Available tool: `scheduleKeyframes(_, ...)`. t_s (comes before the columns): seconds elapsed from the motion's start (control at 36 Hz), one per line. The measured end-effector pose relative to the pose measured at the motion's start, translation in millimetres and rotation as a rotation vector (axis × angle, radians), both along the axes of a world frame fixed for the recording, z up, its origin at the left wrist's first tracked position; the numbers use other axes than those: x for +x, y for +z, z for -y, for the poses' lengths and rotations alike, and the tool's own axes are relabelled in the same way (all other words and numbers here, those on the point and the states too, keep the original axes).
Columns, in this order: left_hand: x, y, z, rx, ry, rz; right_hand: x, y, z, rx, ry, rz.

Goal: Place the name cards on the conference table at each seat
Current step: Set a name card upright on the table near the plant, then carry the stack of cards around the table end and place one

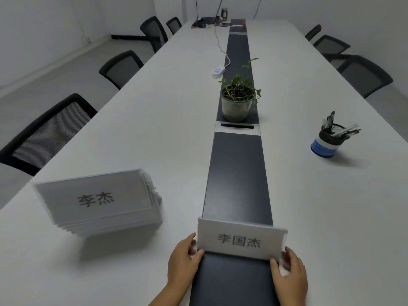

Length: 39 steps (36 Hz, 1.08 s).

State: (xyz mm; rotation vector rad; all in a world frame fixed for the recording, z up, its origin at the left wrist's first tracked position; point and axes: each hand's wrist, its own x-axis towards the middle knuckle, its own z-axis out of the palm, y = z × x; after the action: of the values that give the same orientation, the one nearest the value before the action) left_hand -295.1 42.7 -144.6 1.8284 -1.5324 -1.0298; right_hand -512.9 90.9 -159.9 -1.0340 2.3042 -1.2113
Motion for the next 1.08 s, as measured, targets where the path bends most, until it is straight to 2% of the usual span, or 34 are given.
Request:
scheduleKeyframes(0.11, 19.5, 11.6, -11.5, -0.053, 0.135, -0.126, 17.1, 15.5, -7.2, -0.073, -0.004, -0.048)
scheduleKeyframes(0.22, 69.0, 28.0, -28.7, -0.247, 0.358, -0.166, 58.2, 41.7, -4.1, -0.204, 0.012, -0.168)
scheduleKeyframes(0.31, 117.9, 39.8, -33.6, -0.365, 0.519, -0.161, 101.0, 63.9, 8.1, -0.391, 0.222, -0.224)
scheduleKeyframes(0.36, 149.8, 48.3, -28.6, -0.404, 0.59, -0.145, 129.8, 80.1, 23.2, -0.369, 0.425, -0.065)
scheduleKeyframes(0.44, 193.6, 62.3, -11.3, -0.314, 0.638, -0.194, 176.3, 99.9, 55.3, -0.077, 0.645, 0.224)
scheduleKeyframes(0.53, 227.0, 80.6, 16.6, -0.212, 0.534, -0.209, 211.8, 111.6, 97.0, 0.143, 0.769, 0.289)
scheduleKeyframes(0.67, 263.9, 95.9, 58.5, -0.019, 0.221, -0.233, 240.4, 114.3, 144.5, 0.283, 0.75, 0.352)
scheduleKeyframes(0.81, 289.3, 92.0, 78.2, 0.116, 0.083, -0.284, 247.0, 116.6, 145.3, 0.243, 0.711, 0.446)
scheduleKeyframes(0.97, 298.8, 91.6, 83.8, 0.152, -0.05, -0.328, 265.0, 124.3, 133.7, 0.115, 0.675, 0.487)
scheduleKeyframes(1.08, 313.4, 93.4, 73.1, 0.169, -0.072, -0.351, 271.4, 114.7, 104.6, 0.135, 0.61, 0.547)
